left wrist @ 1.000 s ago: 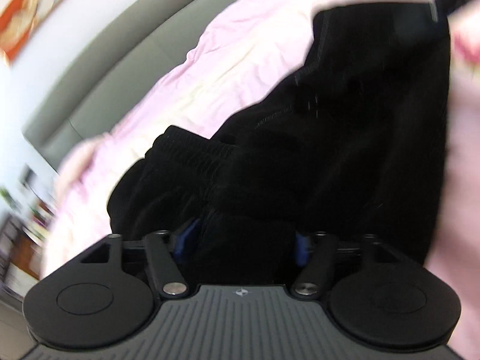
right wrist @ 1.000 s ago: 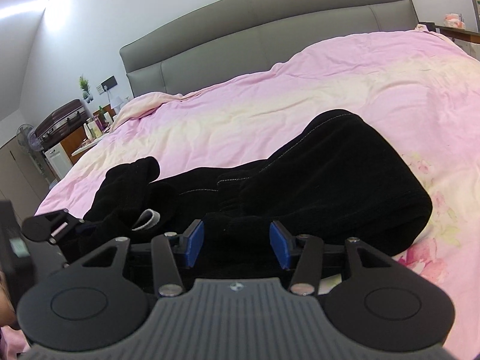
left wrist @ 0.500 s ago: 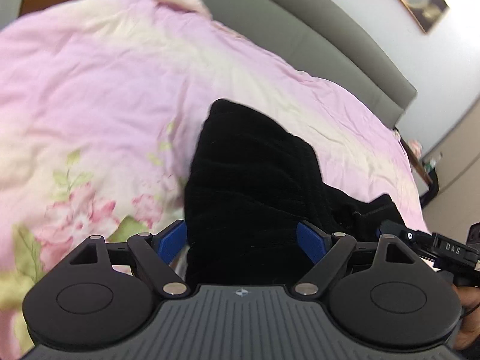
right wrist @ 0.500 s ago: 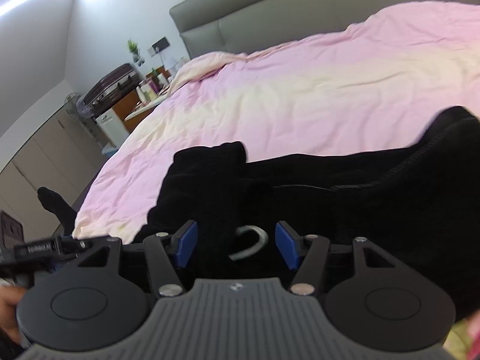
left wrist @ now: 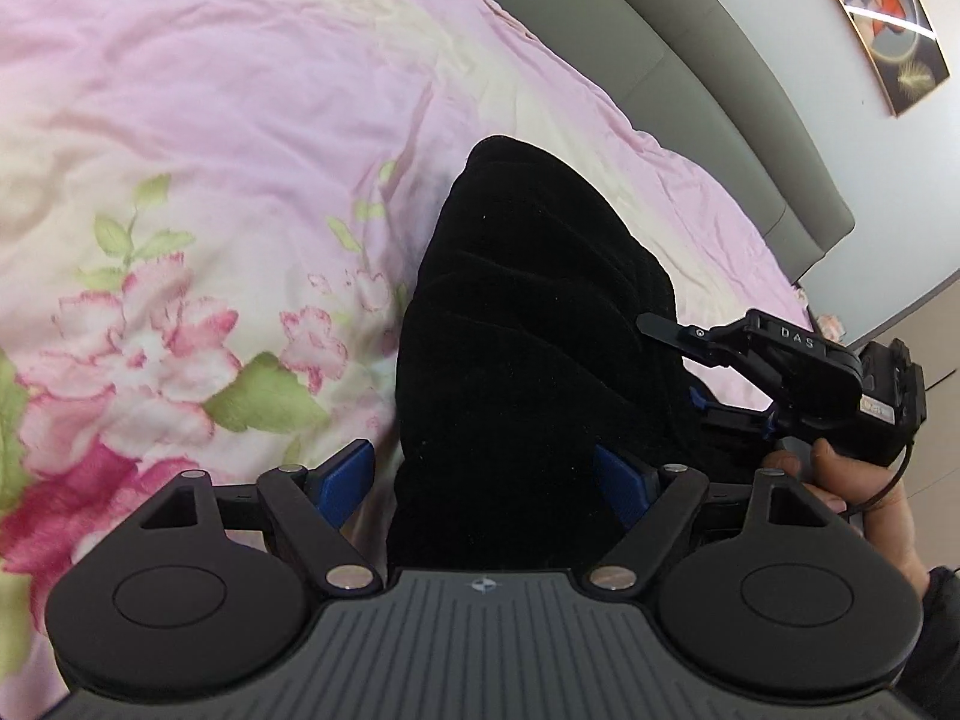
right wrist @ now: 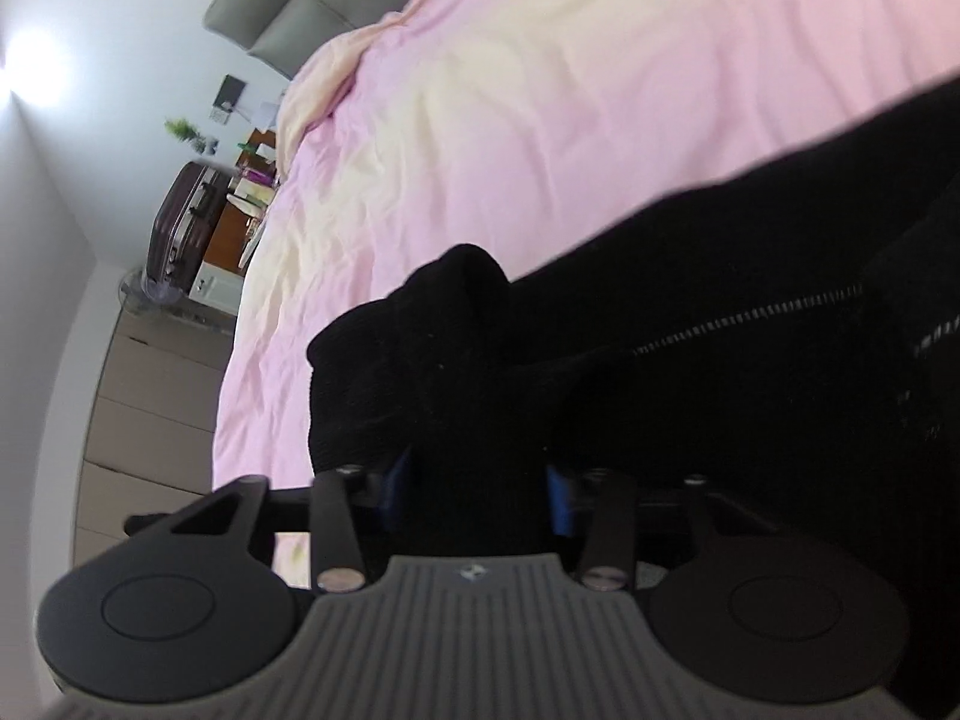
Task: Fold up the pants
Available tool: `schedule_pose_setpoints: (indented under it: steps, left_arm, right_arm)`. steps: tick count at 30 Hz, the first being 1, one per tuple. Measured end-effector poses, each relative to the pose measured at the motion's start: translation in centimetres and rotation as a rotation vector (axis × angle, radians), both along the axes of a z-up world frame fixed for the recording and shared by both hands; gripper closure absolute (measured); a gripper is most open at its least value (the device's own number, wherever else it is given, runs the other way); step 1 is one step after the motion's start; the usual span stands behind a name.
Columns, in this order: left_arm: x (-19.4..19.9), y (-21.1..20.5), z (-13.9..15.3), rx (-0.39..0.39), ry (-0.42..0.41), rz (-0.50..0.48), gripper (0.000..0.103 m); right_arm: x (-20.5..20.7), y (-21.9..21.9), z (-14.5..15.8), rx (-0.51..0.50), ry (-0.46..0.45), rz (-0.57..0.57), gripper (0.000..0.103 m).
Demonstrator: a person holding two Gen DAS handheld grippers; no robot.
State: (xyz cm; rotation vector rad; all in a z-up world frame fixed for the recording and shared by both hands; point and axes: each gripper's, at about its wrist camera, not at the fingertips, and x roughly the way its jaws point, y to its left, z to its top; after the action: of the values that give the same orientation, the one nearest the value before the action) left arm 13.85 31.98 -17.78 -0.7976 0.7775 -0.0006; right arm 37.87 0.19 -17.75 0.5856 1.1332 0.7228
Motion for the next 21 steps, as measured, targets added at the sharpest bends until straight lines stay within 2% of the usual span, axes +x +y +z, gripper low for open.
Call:
schedule_pose_setpoints:
  steps: [2,5,7,9,11,14,15,17,19,21]
  left_arm:
    - [-0.4,0.1,0.2,-0.039,-0.014,-0.009,0.026]
    - [-0.8,-0.6,1.5,-0.019,-0.044,-0.026,0.026]
    - [-0.8,-1.3,2.1,-0.024,-0.079,-0.048,0.026]
    - [-0.5,-2.1,2.3,-0.006,-0.075,-0.067,0.026]
    - [0.1,-3.3,2.1,0.059,-0.035,-0.090,0.026]
    - [0.4,-4.8,1.4,0.160,0.010,-0.123,0.024]
    - [0.3,-5.1,1.4,0.182,0.012,-0.125,0.024]
    - [-0.1,-5.1,1.2,0.193,0.012,-0.124,0.024]
    - [-0.2,-4.7,1.1,0.178,0.011,-0.115,0.023]
    - [-0.1,-4.5,0.9,0.167,0.017,-0.108,0.021]
  right_arm:
    - [-0.6,0.1,1.8,-0.002,-0.079,0.039,0.077]
    - [-0.7,-2.0,4.7,0.118,-0.084,0.025,0.085]
    - [-0.9,-3.6,6.2,0.187,-0.096,0.008,0.085]
    - [-0.9,-4.7,6.6,0.182,-0.109,-0.005,0.085]
    - [-0.6,-5.1,5.3,0.101,-0.087,-0.026,0.084]
    - [-0.6,-4.8,1.6,-0.151,-0.054,-0.051,0.079]
    - [-0.8,-4.7,0.9,-0.187,-0.056,-0.048,0.069]
    - [-1.5,-5.0,0.9,-0.174,-0.070,-0.059,0.067]
    - [-2.3,-4.8,2.3,-0.218,-0.138,-0.047,0.067]
    - [-3.7,-4.2,4.7,-0.315,-0.305,-0.038,0.068]
